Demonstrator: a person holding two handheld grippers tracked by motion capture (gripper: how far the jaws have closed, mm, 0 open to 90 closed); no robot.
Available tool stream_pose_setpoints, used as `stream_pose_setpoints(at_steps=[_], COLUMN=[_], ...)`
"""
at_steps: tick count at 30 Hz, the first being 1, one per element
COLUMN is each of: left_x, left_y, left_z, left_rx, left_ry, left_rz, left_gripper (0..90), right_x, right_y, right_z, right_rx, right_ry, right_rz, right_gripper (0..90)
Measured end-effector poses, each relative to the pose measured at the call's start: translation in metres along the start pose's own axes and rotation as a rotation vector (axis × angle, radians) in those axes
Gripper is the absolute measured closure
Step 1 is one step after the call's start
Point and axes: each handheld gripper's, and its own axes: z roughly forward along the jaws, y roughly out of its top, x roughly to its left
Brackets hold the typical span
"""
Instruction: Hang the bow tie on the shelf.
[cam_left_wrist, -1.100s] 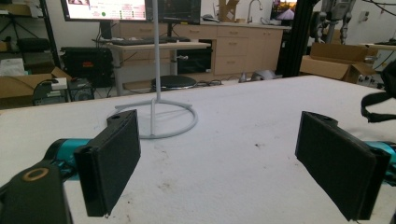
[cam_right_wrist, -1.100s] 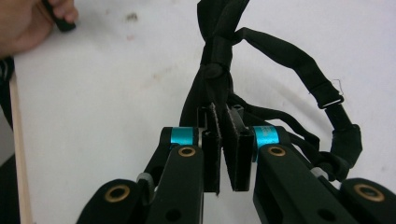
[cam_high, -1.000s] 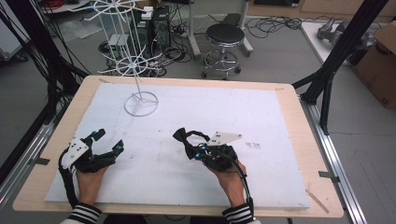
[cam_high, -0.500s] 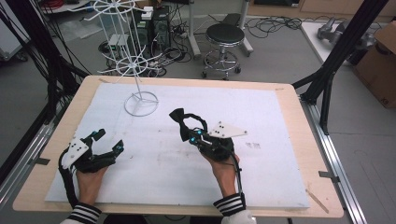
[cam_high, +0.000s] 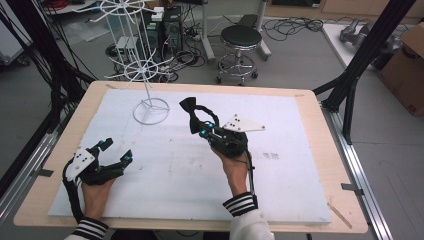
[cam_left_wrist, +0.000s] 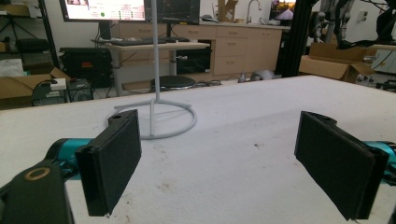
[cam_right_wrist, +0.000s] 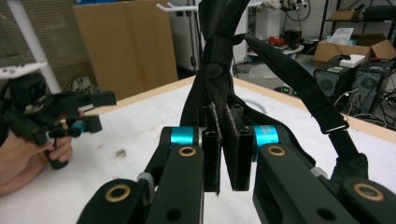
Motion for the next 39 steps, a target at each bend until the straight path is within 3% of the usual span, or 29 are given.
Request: stream_pose_setpoints(at_steps=[4, 10, 11, 20, 27, 38, 39], left_x=[0.000, 0.000, 0.000, 0.000, 0.000, 0.000, 0.000], left_y=[0.000, 0.000, 0.000, 0.000, 0.000, 0.000, 0.000], left_z=[0.000, 0.000, 0.000, 0.000, 0.000, 0.000, 0.000], left_rx=[0.001, 0.001, 0.001, 0.002, 0.000, -0.002, -0.002], left_ry=[-0.001, -0.001, -0.001, 0.000, 0.000, 0.001, 0.000], left_rz=[-0.002, 0.000, -0.001, 0.000, 0.000, -0.001, -0.001], left_gripper=[14.9, 15.0, 15.0, 15.0, 15.0, 15.0, 15.0], right_x=[-0.003, -0.008, -0.010, -0.015, -0.021, -0.029, -0.031], right_y=[0.008, 0.024, 0.027, 0.043, 0.059, 0.064, 0.067], right_z=[0.005, 0.017, 0.021, 0.035, 0.058, 0.083, 0.088], right_rx=[-0.031, -0.063, -0.081, -0.078, -0.102, -0.087, -0.065], right_ry=[0.000, 0.009, 0.010, -0.002, -0.013, 0.001, 0.005], right_rz=[0.008, -0.034, -0.058, -0.086, -0.108, -0.098, -0.092], right_gripper=[86.2, 86.2, 86.2, 86.2, 86.2, 86.3, 86.3])
